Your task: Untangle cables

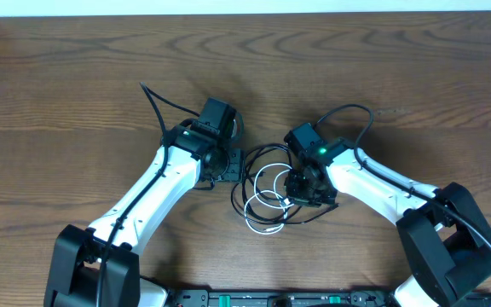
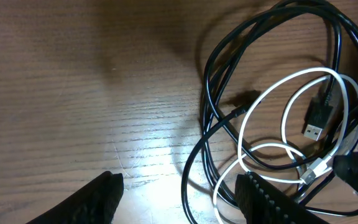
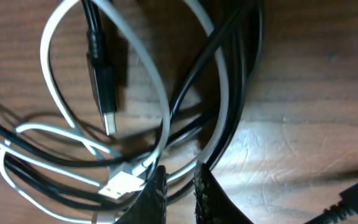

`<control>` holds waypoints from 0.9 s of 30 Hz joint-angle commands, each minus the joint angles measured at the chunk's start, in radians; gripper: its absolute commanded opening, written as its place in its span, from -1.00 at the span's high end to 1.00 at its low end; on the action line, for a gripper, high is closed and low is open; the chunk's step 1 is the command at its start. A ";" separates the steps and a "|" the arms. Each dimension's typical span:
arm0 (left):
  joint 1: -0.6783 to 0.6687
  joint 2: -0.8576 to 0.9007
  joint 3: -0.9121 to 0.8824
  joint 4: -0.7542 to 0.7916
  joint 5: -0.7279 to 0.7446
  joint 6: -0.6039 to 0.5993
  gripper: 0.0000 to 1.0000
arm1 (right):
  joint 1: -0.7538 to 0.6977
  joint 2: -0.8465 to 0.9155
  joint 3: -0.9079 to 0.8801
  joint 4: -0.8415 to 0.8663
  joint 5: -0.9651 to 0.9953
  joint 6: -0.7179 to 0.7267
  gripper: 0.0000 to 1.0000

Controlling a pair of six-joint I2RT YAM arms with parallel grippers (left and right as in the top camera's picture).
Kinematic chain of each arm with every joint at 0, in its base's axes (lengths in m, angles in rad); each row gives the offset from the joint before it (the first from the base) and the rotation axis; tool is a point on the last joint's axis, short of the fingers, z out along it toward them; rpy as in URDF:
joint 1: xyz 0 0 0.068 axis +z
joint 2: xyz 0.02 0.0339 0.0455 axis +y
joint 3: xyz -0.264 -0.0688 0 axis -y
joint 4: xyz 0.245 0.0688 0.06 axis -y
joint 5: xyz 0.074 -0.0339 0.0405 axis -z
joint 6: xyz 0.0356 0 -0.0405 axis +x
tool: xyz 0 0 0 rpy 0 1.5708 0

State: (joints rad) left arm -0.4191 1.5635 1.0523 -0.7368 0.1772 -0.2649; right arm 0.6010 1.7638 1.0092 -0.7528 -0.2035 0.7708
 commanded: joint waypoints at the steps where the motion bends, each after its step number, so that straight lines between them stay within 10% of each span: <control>1: 0.002 0.008 -0.009 -0.006 -0.013 0.005 -0.26 | 0.013 0.006 -0.031 0.042 0.044 0.041 0.78; 27: 0.002 0.008 -0.009 -0.017 -0.013 0.005 -0.26 | 0.008 -0.005 -0.079 0.131 -0.047 -0.084 0.98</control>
State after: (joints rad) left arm -0.4191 1.5635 1.0523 -0.7452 0.1772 -0.2649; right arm 0.6018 1.7512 0.9413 -0.6209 -0.1921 0.7891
